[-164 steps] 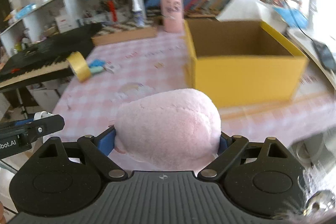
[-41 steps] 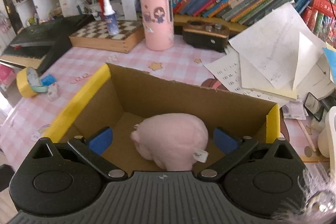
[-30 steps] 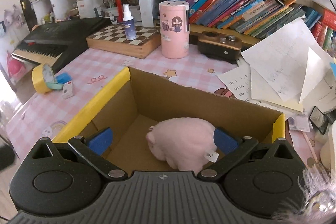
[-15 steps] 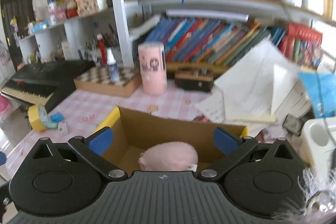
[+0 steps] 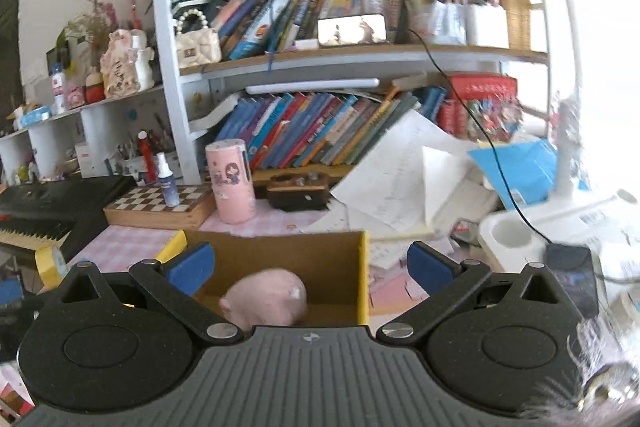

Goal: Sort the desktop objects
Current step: 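Withdraw both open tools up and out of the yellow box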

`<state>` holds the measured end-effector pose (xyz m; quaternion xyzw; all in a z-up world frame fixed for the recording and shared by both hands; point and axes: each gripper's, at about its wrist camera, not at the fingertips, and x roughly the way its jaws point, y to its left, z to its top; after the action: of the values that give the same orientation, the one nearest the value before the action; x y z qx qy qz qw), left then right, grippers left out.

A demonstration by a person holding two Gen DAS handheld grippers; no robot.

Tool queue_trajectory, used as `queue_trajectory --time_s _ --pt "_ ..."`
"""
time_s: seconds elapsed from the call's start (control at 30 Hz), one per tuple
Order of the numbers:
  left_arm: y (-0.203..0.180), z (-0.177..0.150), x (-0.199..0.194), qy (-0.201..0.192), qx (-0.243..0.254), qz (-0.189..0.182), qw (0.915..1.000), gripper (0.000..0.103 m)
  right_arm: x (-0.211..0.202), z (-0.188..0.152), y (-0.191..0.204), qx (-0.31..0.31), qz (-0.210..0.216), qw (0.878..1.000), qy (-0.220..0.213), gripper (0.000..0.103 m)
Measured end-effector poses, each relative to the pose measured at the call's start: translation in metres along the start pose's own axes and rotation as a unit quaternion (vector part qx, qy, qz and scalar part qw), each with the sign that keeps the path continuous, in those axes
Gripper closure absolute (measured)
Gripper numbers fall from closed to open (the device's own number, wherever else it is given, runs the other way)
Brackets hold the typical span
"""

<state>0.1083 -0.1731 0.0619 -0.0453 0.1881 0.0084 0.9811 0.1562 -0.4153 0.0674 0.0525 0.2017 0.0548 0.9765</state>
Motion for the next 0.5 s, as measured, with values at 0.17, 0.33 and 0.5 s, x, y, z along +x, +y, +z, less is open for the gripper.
queue_trajectory --time_s 0.17,0.33,0.5 --pt "0.001 -0.003 -0.002 0.012 -0.001 0.005 0.9999 0.011 -0.012 -0.020 -0.008 0.019 -0.022 0.999 0.025 0.000" --pt "-0.002 -0.005 0.002 0.016 0.002 0.002 0.9999 0.011 -0.018 -0.035 -0.003 0.019 -0.025 0.999 0.037 0.000" --pt "0.000 -0.009 0.004 0.023 0.007 -0.004 0.9997 0.011 -0.019 -0.042 0.000 0.014 -0.037 0.998 0.048 0.000"
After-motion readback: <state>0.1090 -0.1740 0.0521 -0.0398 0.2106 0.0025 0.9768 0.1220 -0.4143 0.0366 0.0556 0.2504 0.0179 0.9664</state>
